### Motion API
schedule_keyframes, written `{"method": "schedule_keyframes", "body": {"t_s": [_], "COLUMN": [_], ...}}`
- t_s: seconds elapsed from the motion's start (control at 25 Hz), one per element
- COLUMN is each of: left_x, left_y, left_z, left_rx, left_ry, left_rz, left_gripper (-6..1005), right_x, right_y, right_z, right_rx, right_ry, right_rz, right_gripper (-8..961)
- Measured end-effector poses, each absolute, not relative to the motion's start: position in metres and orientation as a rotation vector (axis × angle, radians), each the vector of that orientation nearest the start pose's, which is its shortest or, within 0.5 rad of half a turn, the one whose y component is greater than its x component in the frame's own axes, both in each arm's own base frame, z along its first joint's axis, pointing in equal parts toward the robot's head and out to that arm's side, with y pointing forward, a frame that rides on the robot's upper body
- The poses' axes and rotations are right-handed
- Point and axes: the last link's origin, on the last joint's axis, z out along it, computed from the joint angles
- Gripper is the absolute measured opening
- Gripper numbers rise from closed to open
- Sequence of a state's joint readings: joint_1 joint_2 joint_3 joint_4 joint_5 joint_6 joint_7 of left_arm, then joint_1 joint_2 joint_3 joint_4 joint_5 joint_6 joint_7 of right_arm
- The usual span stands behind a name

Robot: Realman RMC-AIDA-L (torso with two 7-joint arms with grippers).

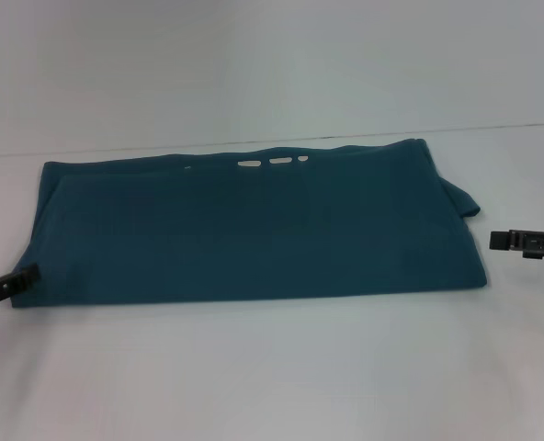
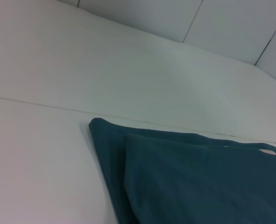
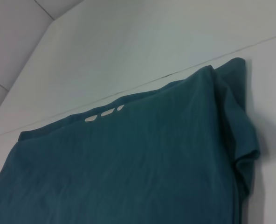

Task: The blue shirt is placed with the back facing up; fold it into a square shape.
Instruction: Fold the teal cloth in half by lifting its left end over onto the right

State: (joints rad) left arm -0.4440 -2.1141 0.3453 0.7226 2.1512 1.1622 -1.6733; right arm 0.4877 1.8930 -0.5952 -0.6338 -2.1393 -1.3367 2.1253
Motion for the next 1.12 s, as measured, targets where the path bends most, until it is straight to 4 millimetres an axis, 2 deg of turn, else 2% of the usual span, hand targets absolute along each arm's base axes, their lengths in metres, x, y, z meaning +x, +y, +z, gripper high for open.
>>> {"method": "schedule_keyframes", "body": {"t_s": [0.6, 1.12], "left_x": [-0.366, -0.357], "left_y": [0.339, 0.345], "left_z": [0.04, 0.031], "left_rx": [-1.991, -2.053], "left_ry": [-1.229, -1.198], "left_rz": [-0.46, -0.429], "left_gripper": [908, 908], "right_x": [0.355, 0.352], "right_y": [0.347, 0.35], "right_z": [0.08, 0.07], "right_rx": [-2.065, -2.076], "right_ry": [1.601, 1.6], "right_rz": [0.512, 0.488], "right_gripper": [945, 944]}}
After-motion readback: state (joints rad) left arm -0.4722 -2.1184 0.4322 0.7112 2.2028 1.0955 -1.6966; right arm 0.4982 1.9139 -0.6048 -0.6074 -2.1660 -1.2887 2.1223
